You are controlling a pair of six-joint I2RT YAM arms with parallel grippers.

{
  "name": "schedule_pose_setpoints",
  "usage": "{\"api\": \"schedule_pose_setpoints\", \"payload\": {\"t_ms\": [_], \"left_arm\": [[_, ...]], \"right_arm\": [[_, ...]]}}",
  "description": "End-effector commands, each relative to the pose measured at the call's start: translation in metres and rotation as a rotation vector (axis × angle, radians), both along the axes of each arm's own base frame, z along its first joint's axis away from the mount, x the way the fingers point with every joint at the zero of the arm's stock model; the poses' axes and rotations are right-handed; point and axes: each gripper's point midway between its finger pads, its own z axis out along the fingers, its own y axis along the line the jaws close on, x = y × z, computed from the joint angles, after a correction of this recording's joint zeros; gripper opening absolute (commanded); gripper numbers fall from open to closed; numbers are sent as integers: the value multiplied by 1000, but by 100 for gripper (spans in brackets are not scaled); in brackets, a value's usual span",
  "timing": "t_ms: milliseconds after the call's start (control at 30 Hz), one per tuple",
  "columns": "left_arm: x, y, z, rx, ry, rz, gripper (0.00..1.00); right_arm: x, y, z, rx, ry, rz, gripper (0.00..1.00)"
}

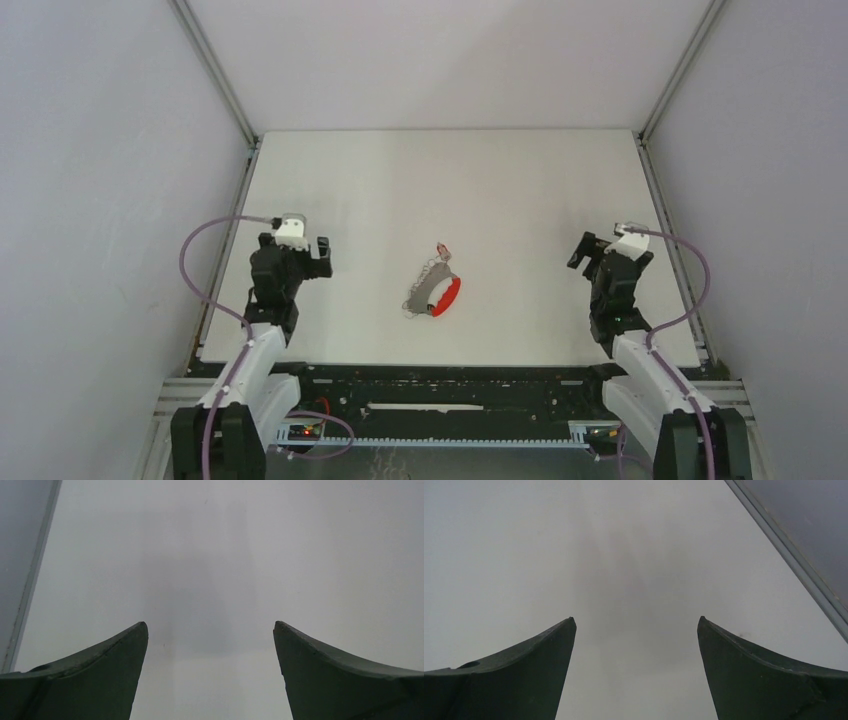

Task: Put the keys on the keyring
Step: Reset both arms

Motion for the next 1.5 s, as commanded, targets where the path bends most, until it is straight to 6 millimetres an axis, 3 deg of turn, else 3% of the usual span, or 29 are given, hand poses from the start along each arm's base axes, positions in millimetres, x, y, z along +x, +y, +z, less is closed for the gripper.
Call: {"api": "schedule_pose_setpoints", "payload": {"t_ms": [0, 133, 233, 367, 400, 500, 600, 633, 700, 733, 1467], "left_arm": [[15, 2, 41, -41, -334, 24, 100], [1, -3, 43, -10, -489, -11, 100], [2, 2, 45, 27, -516, 7, 100], [-2, -2, 31, 22, -538, -15, 100], [1, 3, 37, 5, -567, 19, 100], [10, 16, 28, -22, -531, 97, 100], [13, 16, 24, -22, -502, 100, 100], [24, 18, 28, -25, -492, 106, 100], [40, 25, 13, -30, -370, 145, 100], [46, 27, 18, -35, -366, 158, 100], [46, 29, 19, -33, -372, 164, 100]], "right_arm": [[19, -16, 23, 22, -204, -37, 100], [27, -21, 5, 18, -185, -46, 100], [33, -21, 3, 22, -215, -39, 100], [34, -8, -2, 13, -266, 43, 100], [33, -1, -7, -1, -271, 88, 100], [35, 15, -7, -60, -289, 156, 100], [59, 12, -16, -40, -170, 146, 100], [64, 11, -21, -18, -138, 154, 100], [63, 5, -26, 12, -107, 169, 100], [64, 6, -22, 4, -128, 173, 100], [62, 7, -23, 3, -124, 174, 100]]}}
